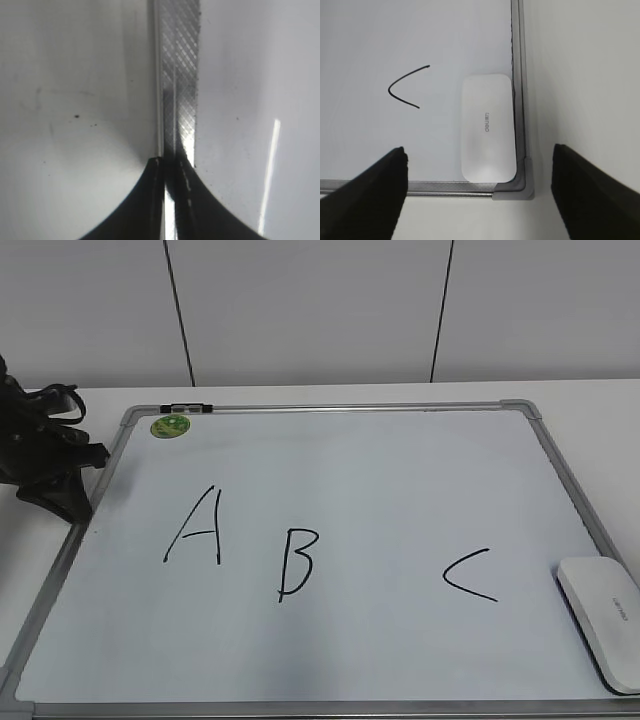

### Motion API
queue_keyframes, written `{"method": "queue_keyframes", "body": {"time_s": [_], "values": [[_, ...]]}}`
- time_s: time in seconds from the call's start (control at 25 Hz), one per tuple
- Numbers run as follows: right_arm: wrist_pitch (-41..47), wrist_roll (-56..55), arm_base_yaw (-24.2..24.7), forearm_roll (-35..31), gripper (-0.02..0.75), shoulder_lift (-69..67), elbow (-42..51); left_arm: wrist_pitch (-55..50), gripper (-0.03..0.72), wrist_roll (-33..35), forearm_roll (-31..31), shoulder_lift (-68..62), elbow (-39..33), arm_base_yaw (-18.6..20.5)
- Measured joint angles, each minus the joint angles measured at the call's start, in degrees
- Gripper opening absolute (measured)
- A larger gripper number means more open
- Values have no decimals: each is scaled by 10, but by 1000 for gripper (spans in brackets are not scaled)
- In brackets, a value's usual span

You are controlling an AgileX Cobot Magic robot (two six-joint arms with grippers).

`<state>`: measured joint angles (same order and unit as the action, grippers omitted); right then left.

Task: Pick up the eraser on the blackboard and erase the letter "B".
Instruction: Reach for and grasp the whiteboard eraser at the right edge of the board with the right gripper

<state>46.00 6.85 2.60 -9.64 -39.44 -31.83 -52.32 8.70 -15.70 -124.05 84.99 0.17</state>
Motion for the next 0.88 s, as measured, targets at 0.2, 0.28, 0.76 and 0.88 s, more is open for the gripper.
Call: {"method": "queue_keyframes", "body": {"time_s": [0.2, 0.28, 0.76, 0.88], "values": [[-1, 47, 0, -10, 672, -113, -12, 0, 22, 0, -1, 0, 0, 0], [-1, 56, 0, -11, 672, -158, -22, 0, 22, 0, -1, 0, 0, 0], [-66, 70, -38, -9, 667, -351, -42, 0, 22, 0, -2, 0, 0, 0], [-90, 70, -43, -8, 665, -390, -42, 0, 22, 0, -2, 0, 0, 0]]}}
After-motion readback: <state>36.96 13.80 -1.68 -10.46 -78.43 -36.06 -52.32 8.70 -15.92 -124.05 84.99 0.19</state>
